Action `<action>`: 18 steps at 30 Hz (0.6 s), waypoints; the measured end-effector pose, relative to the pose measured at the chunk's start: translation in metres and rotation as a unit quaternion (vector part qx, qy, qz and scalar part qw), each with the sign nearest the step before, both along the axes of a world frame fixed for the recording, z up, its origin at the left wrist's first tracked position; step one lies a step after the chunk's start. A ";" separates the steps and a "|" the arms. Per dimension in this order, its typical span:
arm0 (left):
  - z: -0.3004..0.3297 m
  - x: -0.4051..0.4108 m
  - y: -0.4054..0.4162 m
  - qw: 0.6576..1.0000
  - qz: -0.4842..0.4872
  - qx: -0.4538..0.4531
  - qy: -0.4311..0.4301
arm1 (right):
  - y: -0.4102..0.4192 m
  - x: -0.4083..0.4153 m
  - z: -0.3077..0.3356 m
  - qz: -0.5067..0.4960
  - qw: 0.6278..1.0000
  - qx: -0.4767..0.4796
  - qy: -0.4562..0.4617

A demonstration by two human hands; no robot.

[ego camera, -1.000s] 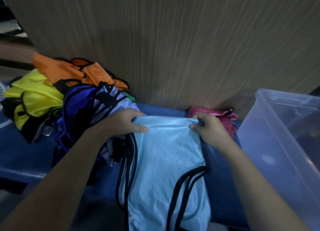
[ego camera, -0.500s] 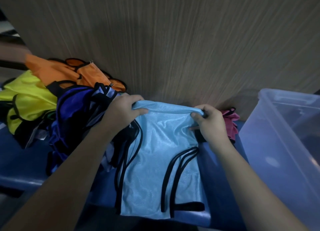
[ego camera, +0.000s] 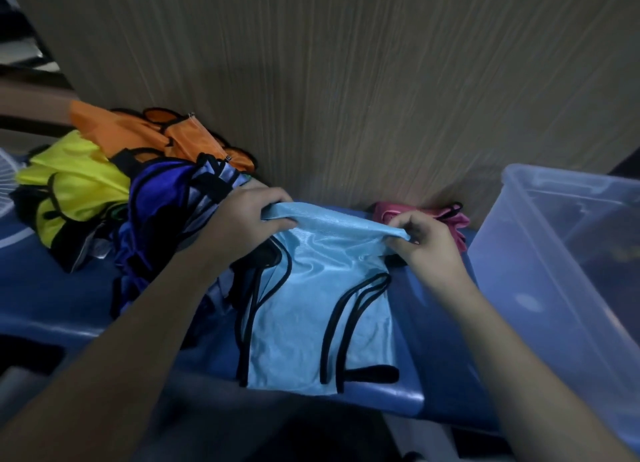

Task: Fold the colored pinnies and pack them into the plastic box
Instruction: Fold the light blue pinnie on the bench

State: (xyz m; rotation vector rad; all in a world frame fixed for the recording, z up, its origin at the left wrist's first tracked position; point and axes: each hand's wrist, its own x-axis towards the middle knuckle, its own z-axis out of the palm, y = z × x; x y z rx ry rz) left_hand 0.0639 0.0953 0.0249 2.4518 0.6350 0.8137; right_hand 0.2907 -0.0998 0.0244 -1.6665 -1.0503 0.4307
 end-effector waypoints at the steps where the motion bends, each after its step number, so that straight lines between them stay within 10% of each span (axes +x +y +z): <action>1: 0.001 -0.003 -0.006 1.000 -0.003 0.011 -0.005 | -0.005 -0.002 0.000 0.004 1.000 0.002 -0.011; 18: -0.016 -0.079 -0.103 0.972 -0.058 0.152 0.169 | -0.101 -0.051 -0.019 0.116 0.966 -0.073 -0.221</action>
